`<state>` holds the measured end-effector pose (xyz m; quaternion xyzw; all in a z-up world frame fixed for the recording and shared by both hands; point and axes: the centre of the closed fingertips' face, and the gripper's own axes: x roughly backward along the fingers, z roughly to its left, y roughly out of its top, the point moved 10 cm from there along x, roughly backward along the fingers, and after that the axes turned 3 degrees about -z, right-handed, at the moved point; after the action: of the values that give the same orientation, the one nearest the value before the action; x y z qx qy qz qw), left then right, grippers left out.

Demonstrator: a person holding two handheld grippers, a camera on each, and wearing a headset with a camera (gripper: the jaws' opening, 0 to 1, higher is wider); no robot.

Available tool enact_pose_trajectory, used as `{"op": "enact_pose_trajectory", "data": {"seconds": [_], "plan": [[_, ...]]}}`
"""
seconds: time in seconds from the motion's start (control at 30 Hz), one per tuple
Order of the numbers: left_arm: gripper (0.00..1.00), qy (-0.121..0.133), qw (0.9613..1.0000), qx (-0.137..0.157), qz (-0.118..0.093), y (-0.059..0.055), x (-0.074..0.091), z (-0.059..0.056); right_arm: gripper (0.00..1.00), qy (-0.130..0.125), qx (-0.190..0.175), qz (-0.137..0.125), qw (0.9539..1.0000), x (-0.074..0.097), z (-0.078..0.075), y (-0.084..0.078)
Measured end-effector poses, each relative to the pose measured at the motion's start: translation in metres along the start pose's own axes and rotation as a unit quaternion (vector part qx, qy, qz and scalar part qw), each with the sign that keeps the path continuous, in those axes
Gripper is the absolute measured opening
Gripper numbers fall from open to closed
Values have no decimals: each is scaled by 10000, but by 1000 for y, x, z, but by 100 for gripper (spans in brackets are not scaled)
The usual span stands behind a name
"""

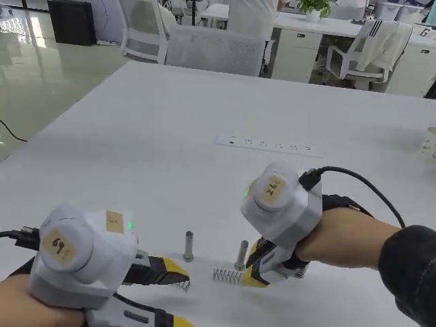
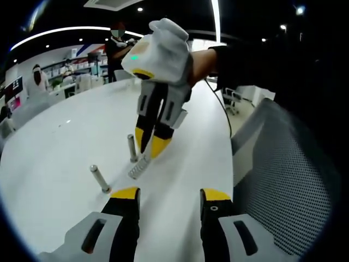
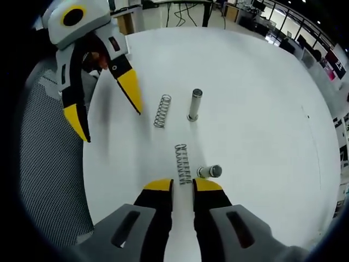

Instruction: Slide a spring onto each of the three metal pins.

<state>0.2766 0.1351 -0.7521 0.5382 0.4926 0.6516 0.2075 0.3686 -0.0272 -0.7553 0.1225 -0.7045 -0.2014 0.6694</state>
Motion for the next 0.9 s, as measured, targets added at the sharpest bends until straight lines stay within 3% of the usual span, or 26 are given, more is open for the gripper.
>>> {"op": "enact_pose_trajectory", "data": {"seconds": [0.37,0.6,0.9], "plan": [[38,6,10000,6,3,0,0,0,9,54,-7,135,9999,-18,1,-4],[38,2,10000,6,3,0,0,0,8,157,89,205,9996,-13,8,-6],[37,-8,10000,-28,5,1,0,-1,8,376,215,162,9989,8,26,2]]}}
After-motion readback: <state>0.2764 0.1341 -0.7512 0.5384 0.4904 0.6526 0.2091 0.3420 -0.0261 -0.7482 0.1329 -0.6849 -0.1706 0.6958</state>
